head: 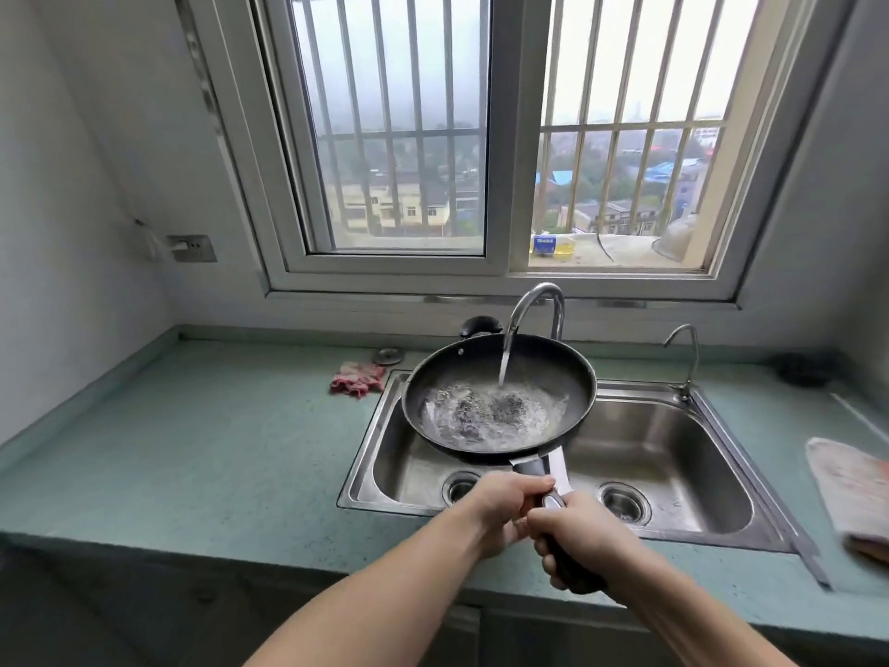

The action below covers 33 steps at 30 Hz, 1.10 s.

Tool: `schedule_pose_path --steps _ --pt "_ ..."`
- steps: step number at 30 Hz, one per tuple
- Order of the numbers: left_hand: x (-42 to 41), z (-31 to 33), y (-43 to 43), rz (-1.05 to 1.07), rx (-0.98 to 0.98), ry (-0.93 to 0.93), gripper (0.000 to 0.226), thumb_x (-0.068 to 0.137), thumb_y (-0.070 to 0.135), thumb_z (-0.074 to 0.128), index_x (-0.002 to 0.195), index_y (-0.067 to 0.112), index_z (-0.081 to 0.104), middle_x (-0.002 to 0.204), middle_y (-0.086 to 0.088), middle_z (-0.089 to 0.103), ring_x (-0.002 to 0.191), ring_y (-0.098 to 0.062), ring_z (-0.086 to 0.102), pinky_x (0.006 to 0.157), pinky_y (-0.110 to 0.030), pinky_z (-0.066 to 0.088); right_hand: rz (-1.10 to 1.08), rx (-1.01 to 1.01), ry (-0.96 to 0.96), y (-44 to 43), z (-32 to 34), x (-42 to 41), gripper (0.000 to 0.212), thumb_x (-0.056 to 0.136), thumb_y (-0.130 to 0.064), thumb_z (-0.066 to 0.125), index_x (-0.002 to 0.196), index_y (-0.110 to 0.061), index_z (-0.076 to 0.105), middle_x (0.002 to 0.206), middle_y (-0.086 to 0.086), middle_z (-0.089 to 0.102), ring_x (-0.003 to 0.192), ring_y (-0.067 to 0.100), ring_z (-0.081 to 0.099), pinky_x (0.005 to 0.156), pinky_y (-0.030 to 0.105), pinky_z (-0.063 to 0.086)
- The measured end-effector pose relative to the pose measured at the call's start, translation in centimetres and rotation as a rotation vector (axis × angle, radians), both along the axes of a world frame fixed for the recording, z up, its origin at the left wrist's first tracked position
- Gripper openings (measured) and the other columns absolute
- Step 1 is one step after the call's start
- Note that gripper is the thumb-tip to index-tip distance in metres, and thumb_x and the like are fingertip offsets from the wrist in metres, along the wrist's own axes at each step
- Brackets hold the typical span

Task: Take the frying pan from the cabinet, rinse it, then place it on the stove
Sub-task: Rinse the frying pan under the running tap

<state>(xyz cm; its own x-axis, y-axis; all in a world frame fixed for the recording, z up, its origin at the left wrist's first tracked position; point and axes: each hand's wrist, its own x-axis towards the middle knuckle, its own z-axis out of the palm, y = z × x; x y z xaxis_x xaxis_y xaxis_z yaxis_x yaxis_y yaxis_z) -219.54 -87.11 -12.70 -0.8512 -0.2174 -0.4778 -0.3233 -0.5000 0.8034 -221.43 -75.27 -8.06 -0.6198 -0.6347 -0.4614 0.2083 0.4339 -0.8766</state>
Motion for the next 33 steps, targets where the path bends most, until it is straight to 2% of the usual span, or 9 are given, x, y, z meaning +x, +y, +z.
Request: schedule_pose_path --steps 3,8,11,15,17,20,24,29,33 --pt "-1.4 -0.3 -0.8 0.006 -0.014 -0.002 0.03 0.09 0.008 0.06 0.062 0.011 0.07 0.067 -0.002 0.064 0.067 -0.013 0.058 0.072 -0.026 0.042 0.012 0.01 0.008 -0.8 -0.3 -1.6 0.02 0.08 0.0 0.048 0.061 -0.007 0.049 0.048 0.01 0.046 0.035 0.019 0.044 0.041 0.022 0.038" --pt "-3.2 -0.1 -3.1 0.088 -0.099 -0.042 0.025 0.092 0.011 0.059 0.067 0.011 0.065 0.06 0.0 0.063 0.06 -0.012 0.058 0.061 -0.023 0.042 0.089 -0.011 -0.025 -3.3 -0.6 -4.3 0.026 0.085 0.002 0.047 0.061 -0.007 0.047 0.043 0.008 0.043 0.029 0.016 0.042 0.037 0.018 0.034" --pt "-2.7 -0.7 -4.5 0.112 -0.154 -0.066 0.025 0.092 0.011 0.06 0.067 0.01 0.063 0.055 0.001 0.062 0.048 -0.007 0.057 0.048 -0.018 0.042 0.164 0.007 -0.031 -4.2 -0.7 -4.3 0.03 0.086 -0.002 0.051 0.057 -0.009 0.047 0.041 0.006 0.045 0.029 0.016 0.042 0.036 0.016 0.03" --pt "-0.7 -1.2 -4.5 0.089 -0.156 -0.07 0.014 0.086 0.014 0.065 0.072 0.011 0.065 0.065 -0.002 0.063 0.054 -0.01 0.055 0.05 -0.019 0.041 0.171 -0.014 -0.082 -3.8 -0.3 -2.5 0.03 0.085 0.004 0.045 0.057 -0.006 0.046 0.038 0.003 0.043 0.027 0.012 0.039 0.033 0.014 0.031" --pt "0.3 -1.3 -3.9 0.071 -0.147 -0.072 0.009 0.074 0.02 0.071 0.072 0.012 0.066 0.064 -0.002 0.062 0.057 -0.011 0.053 0.052 -0.019 0.04 0.154 -0.024 -0.107 -3.2 -0.2 -1.3 0.029 0.085 0.005 0.043 0.058 -0.005 0.046 0.037 0.004 0.042 0.027 0.012 0.038 0.033 0.015 0.032" --pt "1.3 -1.7 -2.6 0.023 -0.124 -0.073 0.019 0.062 0.025 0.072 0.074 0.012 0.066 0.066 -0.002 0.061 0.061 -0.012 0.051 0.057 -0.022 0.038 0.112 -0.012 -0.088 -2.1 -0.2 0.4 0.03 0.086 0.007 0.041 0.059 -0.004 0.044 0.035 0.005 0.042 0.024 0.011 0.037 0.03 0.014 0.031" --pt "1.3 -1.6 -1.5 -0.01 -0.088 -0.038 0.011 0.075 0.017 0.071 0.07 0.011 0.063 0.061 -0.001 0.059 0.058 -0.012 0.05 0.056 -0.022 0.036 0.073 0.006 -0.069 -1.0 0.7 1.0 0.031 0.086 0.006 0.042 0.057 -0.004 0.043 0.033 0.005 0.042 0.021 0.011 0.037 0.029 0.012 0.029" --pt "-0.1 -0.2 -2.2 0.002 -0.125 0.036 0.01 0.072 0.017 0.071 0.068 0.011 0.064 0.066 -0.006 0.058 0.061 -0.016 0.052 0.058 -0.026 0.036 0.047 -0.017 -0.044 -2.0 0.9 -0.3 0.03 0.087 0.002 0.049 0.06 -0.007 0.045 0.043 0.007 0.042 0.027 0.013 0.041 0.032 0.014 0.033" --pt "-0.6 0.5 -4.4 0.021 -0.199 -0.001 0.02 0.09 0.007 0.061 0.07 0.011 0.061 0.064 -0.005 0.06 0.048 -0.01 0.057 0.043 -0.018 0.042 0.072 -0.052 -0.054 -4.3 0.8 -1.5 0.026 0.088 0.003 0.049 0.064 -0.006 0.046 0.044 0.007 0.042 0.03 0.014 0.041 0.034 0.016 0.034"
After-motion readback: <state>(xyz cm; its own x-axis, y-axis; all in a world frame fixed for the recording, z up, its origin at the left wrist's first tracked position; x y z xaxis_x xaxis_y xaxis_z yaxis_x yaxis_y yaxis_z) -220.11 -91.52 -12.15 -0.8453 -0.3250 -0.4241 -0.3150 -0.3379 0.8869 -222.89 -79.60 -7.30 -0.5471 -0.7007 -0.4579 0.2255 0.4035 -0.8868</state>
